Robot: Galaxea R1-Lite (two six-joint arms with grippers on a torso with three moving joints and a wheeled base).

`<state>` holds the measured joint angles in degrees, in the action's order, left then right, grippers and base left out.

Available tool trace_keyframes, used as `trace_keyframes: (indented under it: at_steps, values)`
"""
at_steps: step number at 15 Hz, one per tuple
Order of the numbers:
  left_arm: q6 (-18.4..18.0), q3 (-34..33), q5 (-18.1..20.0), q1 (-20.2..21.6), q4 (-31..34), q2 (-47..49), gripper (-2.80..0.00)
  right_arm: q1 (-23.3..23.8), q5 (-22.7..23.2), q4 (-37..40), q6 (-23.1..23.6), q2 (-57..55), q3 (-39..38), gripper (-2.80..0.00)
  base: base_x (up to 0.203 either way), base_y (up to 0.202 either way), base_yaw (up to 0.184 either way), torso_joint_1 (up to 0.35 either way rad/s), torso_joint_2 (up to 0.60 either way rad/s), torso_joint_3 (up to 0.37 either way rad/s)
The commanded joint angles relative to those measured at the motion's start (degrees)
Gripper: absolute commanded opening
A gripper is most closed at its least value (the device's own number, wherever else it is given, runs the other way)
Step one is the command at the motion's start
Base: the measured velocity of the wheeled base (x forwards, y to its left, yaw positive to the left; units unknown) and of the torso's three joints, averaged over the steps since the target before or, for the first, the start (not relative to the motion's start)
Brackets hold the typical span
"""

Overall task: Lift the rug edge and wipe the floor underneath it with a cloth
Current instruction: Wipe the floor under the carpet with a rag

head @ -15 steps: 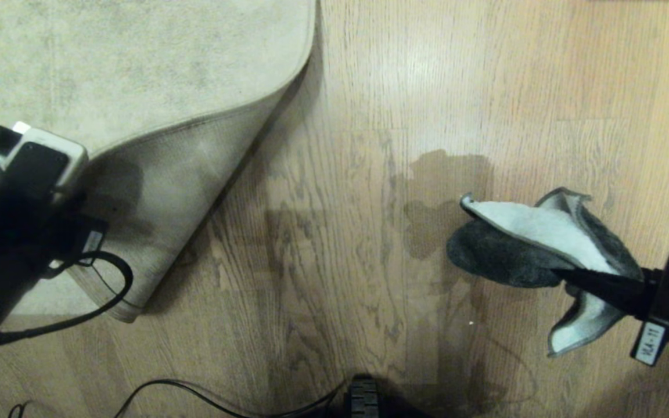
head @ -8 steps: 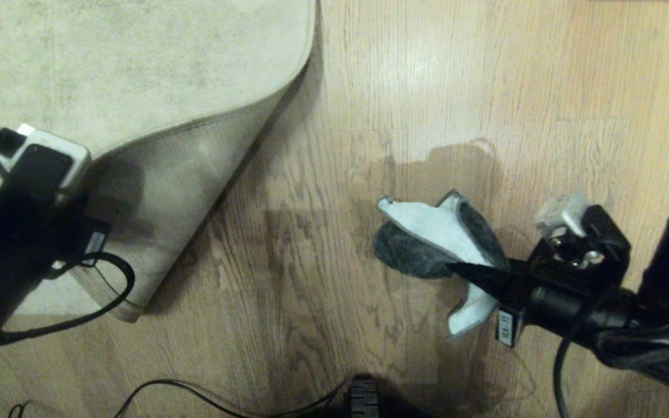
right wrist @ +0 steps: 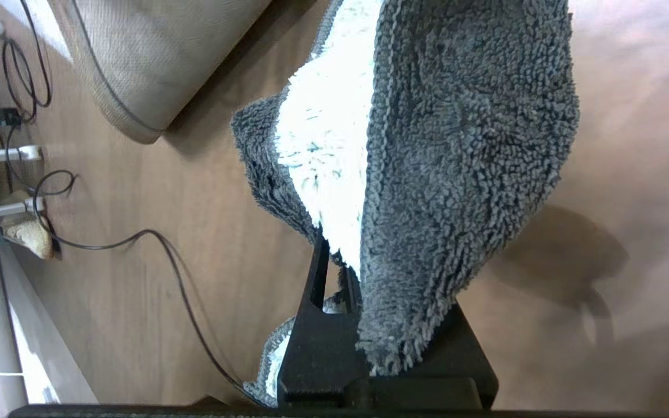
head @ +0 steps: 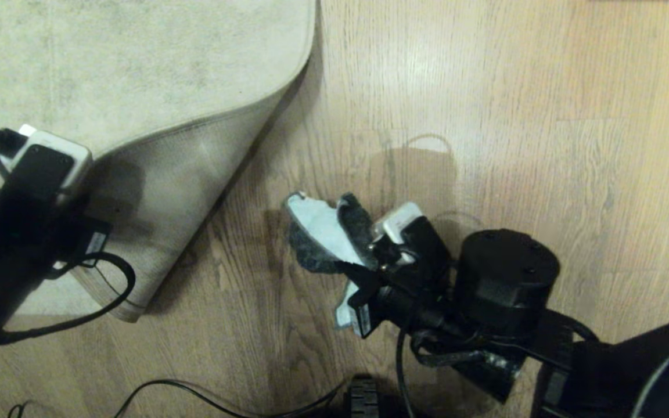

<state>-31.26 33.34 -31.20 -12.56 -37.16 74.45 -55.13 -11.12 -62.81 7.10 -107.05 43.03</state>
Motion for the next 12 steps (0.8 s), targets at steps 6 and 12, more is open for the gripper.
trace_keyframes:
  at_steps: [6,12]
  values:
    - [0.08,-0.03,-0.27,-0.01,-0.28,0.28,-2.80,-7.16,-6.40,-1.98,-4.32,-15.96,10.58,-2.80,0.000,0.000,0.000,0.000,0.00,0.000]
    - [0.23,-0.03,-0.27,0.08,-0.28,0.70,-2.80,-7.52,-6.42,-2.58,-4.55,-24.97,18.61,-2.80,0.000,0.000,0.000,0.000,0.00,0.000]
